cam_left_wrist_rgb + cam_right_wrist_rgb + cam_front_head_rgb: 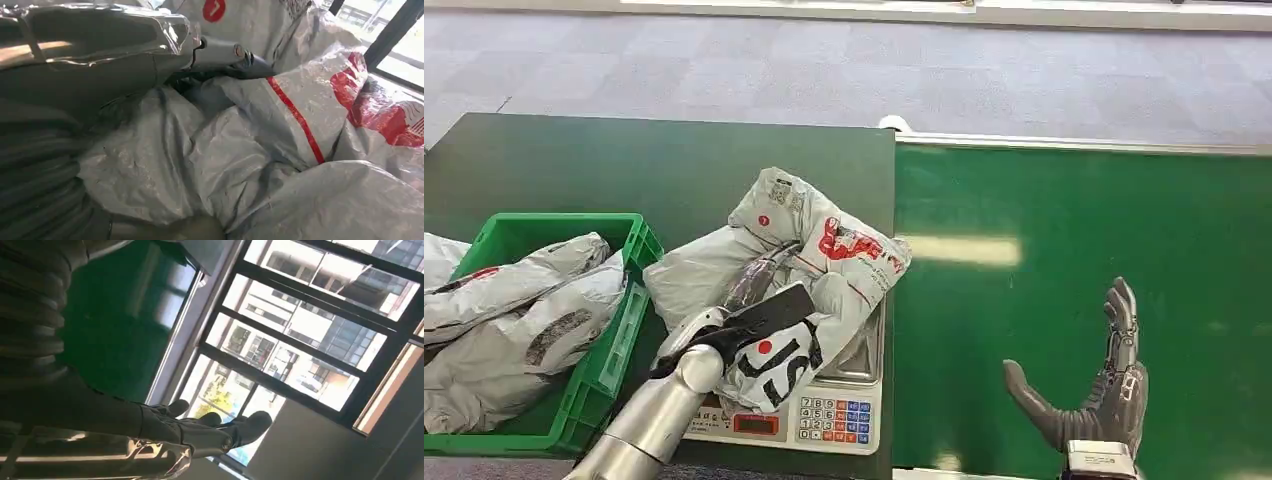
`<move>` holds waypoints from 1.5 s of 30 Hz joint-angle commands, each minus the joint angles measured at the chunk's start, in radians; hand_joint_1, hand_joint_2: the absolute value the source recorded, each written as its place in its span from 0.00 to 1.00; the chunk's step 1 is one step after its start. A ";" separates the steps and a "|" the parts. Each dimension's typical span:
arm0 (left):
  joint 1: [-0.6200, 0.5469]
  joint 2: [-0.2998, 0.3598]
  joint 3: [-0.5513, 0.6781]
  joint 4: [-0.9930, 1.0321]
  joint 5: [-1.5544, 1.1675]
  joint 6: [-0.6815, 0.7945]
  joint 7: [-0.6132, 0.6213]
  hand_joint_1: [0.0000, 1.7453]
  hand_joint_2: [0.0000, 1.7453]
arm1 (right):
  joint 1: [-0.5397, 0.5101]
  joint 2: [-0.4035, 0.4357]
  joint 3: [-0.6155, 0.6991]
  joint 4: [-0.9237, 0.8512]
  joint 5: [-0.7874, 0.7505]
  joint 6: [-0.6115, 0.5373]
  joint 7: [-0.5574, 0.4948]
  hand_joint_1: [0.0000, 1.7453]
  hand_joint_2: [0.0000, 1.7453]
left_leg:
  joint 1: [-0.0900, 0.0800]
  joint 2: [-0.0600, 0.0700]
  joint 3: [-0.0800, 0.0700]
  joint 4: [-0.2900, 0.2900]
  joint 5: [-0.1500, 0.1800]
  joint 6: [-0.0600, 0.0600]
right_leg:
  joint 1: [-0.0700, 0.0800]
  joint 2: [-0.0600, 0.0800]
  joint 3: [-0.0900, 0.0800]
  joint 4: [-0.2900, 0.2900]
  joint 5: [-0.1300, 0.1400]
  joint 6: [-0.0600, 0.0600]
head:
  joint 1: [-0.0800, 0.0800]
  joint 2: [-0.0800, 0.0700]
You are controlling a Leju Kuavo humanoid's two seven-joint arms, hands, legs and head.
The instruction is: Moved the parcel from conveyor to table for the left to box.
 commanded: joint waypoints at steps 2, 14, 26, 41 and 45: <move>0.009 0.015 -0.010 0.128 0.044 -0.006 -0.011 0.96 1.00 | -0.056 -0.039 0.035 0.110 -0.007 0.004 0.014 0.00 1.00 | 0.000 0.002 0.003 -0.002 0.002 0.002 | 0.000 0.002 0.003 -0.002 0.002 -0.002 | 0.000 0.000; 0.151 0.040 0.075 -0.302 0.351 0.015 -0.149 1.00 1.00 | -0.043 -0.040 0.040 0.105 -0.007 -0.022 0.017 0.00 1.00 | 0.000 0.004 0.004 -0.001 0.000 0.001 | 0.001 0.004 0.002 -0.001 0.002 -0.002 | 0.000 0.000; 0.308 0.185 0.078 -0.811 0.537 0.132 -0.317 1.00 1.00 | 0.034 -0.020 0.013 0.060 -0.001 -0.067 0.015 0.00 1.00 | 0.000 0.005 -0.003 -0.001 -0.001 0.001 | 0.001 0.005 -0.005 0.000 0.001 -0.003 | 0.000 0.000; 0.213 0.291 0.502 -0.736 0.487 0.304 -0.198 1.00 1.00 | 0.058 0.029 -0.042 0.038 0.015 -0.029 0.030 0.00 1.00 | 0.001 0.004 -0.004 -0.001 0.001 0.001 | 0.001 0.003 -0.006 0.000 0.001 -0.003 | 0.001 0.000; 0.201 0.343 0.662 -0.597 0.284 0.395 -0.103 1.00 1.00 | 0.058 0.022 -0.032 0.035 0.014 -0.030 0.042 0.00 1.00 | 0.000 0.006 -0.001 -0.003 0.001 0.001 | 0.001 0.005 -0.005 -0.001 0.002 -0.004 | 0.001 0.000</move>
